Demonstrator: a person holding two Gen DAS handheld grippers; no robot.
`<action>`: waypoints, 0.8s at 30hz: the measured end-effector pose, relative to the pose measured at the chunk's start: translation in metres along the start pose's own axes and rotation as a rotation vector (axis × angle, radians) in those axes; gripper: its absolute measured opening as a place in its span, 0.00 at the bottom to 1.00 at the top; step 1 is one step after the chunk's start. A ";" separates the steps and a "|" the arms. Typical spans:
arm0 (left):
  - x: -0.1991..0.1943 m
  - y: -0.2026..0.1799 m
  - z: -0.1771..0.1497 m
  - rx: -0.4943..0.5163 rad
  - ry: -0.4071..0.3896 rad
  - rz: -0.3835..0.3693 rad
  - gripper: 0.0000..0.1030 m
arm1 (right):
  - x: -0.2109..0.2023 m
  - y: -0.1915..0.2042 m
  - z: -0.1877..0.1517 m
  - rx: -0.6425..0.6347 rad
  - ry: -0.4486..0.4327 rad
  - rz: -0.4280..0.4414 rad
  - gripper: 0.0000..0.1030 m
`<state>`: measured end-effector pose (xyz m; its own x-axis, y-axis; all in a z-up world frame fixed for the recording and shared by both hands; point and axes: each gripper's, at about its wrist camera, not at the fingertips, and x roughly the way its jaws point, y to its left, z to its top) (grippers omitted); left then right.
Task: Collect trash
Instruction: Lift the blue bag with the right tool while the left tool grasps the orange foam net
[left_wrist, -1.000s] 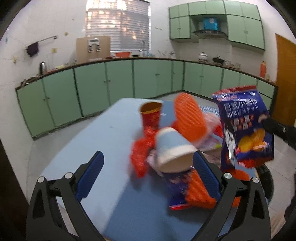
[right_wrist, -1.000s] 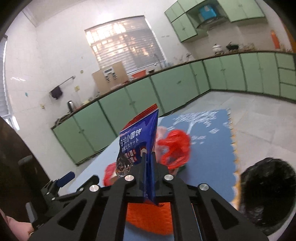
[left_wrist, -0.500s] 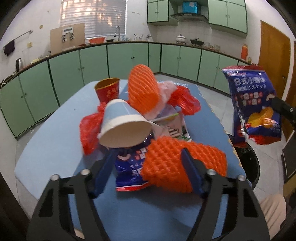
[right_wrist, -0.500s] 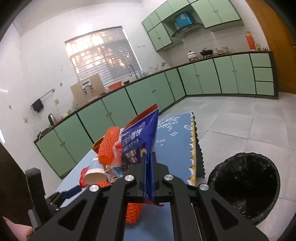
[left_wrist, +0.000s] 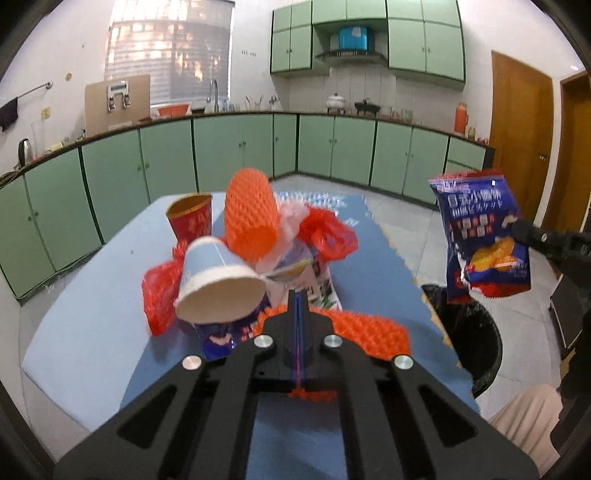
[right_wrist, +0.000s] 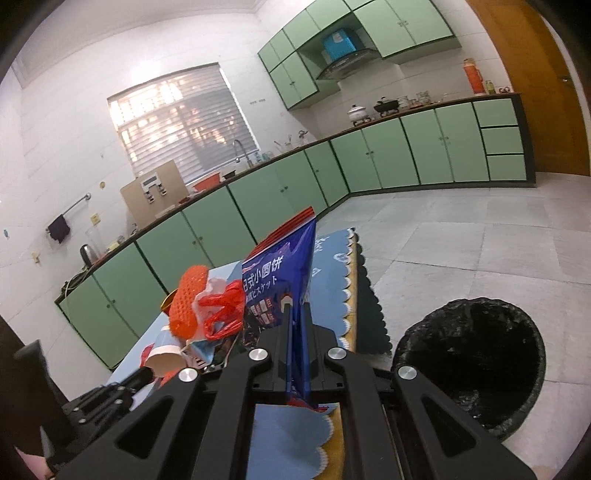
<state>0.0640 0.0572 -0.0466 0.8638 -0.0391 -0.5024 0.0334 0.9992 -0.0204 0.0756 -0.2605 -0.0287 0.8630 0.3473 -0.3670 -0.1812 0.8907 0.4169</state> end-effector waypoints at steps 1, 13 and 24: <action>-0.002 -0.001 0.002 0.006 -0.006 -0.003 0.00 | -0.001 -0.002 0.000 0.001 -0.004 -0.006 0.04; 0.008 0.012 -0.017 0.004 0.099 0.045 0.67 | 0.001 0.000 -0.005 -0.012 0.020 -0.009 0.04; 0.018 0.009 -0.024 -0.004 0.133 -0.032 0.00 | 0.002 -0.003 -0.005 -0.008 0.025 -0.019 0.04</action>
<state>0.0680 0.0657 -0.0767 0.7879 -0.0714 -0.6116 0.0579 0.9974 -0.0418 0.0752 -0.2611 -0.0352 0.8541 0.3374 -0.3958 -0.1685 0.8995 0.4031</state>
